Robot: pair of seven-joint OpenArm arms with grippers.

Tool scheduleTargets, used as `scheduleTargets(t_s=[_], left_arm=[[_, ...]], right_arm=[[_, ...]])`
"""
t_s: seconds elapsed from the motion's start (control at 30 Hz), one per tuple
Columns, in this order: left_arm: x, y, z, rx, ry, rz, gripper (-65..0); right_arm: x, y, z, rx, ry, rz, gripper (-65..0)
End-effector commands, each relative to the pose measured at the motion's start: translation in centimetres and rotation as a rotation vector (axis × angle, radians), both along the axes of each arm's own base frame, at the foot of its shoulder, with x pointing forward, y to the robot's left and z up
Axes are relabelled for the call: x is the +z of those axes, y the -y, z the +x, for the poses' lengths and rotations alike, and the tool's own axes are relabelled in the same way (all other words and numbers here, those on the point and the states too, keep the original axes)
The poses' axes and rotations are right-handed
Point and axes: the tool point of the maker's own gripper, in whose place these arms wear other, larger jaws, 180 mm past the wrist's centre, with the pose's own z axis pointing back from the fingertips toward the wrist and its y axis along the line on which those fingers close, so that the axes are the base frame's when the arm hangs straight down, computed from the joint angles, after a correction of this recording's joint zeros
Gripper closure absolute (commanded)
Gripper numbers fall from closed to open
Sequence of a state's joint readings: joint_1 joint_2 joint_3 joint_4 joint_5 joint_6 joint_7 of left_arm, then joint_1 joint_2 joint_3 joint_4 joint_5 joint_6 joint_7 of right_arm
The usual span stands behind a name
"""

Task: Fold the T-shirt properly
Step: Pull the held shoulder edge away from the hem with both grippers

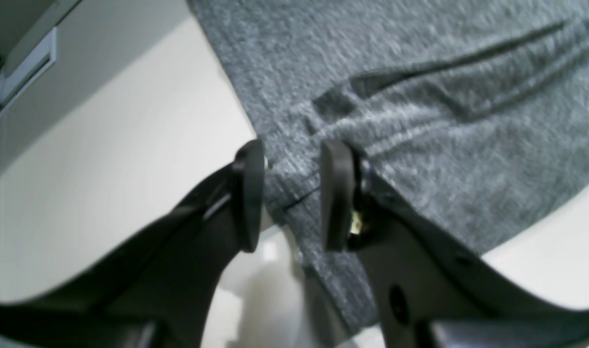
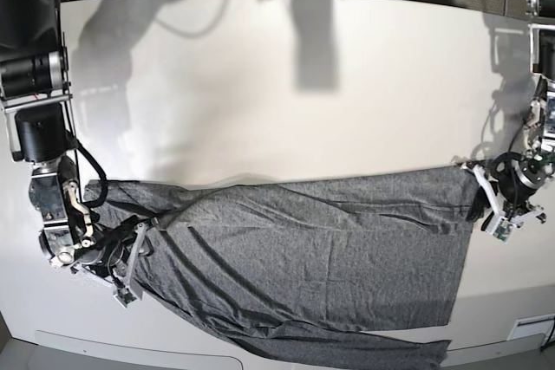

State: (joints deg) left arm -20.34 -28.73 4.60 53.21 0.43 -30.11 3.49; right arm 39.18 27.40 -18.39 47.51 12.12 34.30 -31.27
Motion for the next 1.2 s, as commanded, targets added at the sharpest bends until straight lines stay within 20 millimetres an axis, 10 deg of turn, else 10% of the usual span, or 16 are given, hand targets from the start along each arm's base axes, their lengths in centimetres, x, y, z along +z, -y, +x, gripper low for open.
scheduleTargets(t_s=[0.0, 0.2, 0.9, 1.17], left_arm=[[2.8, -0.9, 1.4, 0.030, 0.063, -0.035, -18.0], [2.2, 0.3, 0.5, 0.111, -0.051, -0.301, 0.0], [-2.0, 5.8, 0.1, 0.215, -0.042, -0.382, 0.0], [-6.3, 5.6, -4.4, 0.233, -0.158, -0.363, 0.0]], right_arm=[[2.6, 0.3, 1.4, -0.012, 0.051, 0.019, -21.1], [0.3, -0.1, -0.8, -0.043, -0.077, 0.066, 0.0], [-6.3, 3.7, -3.6, -0.116, -0.014, 0.005, 0.0], [-9.2, 4.3, -7.7, -0.071, -0.168, -0.009, 0.0]])
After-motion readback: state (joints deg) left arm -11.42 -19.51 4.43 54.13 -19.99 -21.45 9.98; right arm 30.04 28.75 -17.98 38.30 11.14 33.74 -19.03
